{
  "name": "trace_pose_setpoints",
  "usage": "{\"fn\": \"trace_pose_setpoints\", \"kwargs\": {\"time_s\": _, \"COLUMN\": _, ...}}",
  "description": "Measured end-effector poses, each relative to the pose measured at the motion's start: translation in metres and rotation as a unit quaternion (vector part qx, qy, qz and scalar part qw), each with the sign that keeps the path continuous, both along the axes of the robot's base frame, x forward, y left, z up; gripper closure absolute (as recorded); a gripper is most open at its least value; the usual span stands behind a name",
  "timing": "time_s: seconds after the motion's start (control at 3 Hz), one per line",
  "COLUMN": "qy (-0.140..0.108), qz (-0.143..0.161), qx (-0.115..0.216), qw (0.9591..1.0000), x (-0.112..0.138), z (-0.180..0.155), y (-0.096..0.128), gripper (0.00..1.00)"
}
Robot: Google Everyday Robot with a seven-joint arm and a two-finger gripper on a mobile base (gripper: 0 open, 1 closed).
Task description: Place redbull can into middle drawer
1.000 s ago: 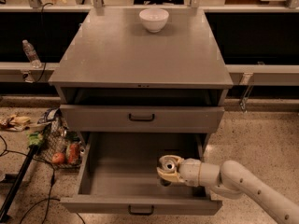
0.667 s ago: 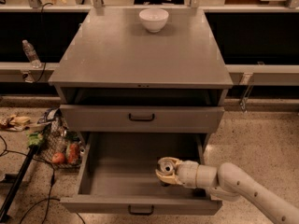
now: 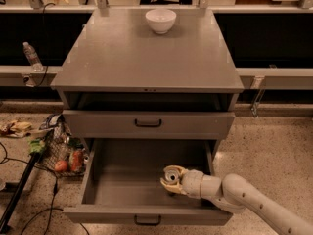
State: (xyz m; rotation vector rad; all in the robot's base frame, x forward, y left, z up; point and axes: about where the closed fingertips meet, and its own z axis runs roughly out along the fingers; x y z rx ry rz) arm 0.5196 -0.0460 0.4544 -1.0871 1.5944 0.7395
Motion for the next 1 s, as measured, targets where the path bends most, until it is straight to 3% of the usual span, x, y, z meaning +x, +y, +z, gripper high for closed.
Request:
{"fn": "trace_pose_setpoints", "kwargs": {"time_s": 0.67, "qy": 0.012, "qz": -0.021, "qx": -0.014, "qw": 0.9996, "x": 0.008, "z": -0.006, "y": -0.007, "gripper": 0.13}}
{"fn": "trace_pose_setpoints", "kwargs": {"time_s": 1.0, "qy": 0.022, "qz": -0.038, "qx": -0.015, "qw": 0.9989, "x": 0.011, "z": -0.002, "y": -0.017, "gripper": 0.00}}
